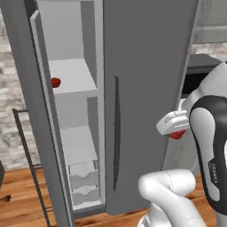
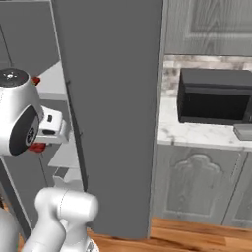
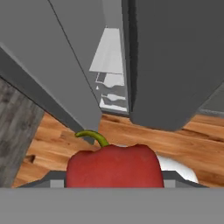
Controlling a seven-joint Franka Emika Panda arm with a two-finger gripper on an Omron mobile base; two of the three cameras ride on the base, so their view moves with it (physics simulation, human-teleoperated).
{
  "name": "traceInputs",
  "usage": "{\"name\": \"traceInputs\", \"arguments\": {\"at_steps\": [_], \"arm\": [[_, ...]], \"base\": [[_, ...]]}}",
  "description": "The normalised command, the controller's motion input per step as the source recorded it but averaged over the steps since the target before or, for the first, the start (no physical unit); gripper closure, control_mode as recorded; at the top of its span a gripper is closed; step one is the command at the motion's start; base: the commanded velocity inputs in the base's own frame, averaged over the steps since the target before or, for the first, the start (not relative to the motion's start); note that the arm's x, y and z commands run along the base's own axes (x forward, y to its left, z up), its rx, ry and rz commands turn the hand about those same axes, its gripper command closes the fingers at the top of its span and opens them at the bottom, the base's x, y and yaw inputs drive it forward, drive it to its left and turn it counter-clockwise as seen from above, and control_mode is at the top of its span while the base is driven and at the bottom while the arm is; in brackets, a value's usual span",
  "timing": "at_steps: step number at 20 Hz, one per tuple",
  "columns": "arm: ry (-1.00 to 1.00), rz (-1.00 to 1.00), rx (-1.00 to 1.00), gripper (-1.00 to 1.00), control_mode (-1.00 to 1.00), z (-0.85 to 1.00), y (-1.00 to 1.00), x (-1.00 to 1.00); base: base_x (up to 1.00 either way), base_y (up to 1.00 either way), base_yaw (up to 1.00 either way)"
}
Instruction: Take the bell pepper and bell pepper out of the freezer and place them in the tupperware container on the counter. Then put the tupperware containing the vegetables back in the freezer.
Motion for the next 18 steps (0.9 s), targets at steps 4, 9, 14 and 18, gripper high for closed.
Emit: {"name": "traceInputs", "arguments": {"at_steps": [4, 9, 14, 18], "arm": [[0.0, 0.0, 0.0, 1.0, 1.0, 0.0, 0.0, 0.0], [0.0, 0.0, 0.0, 1.0, 1.0, 0.0, 0.0, 0.0], [0.0, 0.0, 0.0, 1.0, 1.0, 0.0, 0.0, 0.0], [0.0, 0.0, 0.0, 1.0, 1.0, 0.0, 0.0, 0.0]], "base": [[0.0, -1.0, -0.08], [0.06, -1.0, 0.0], [0.25, -1.0, 0.0], [0.51, -1.0, 0.0]]}}
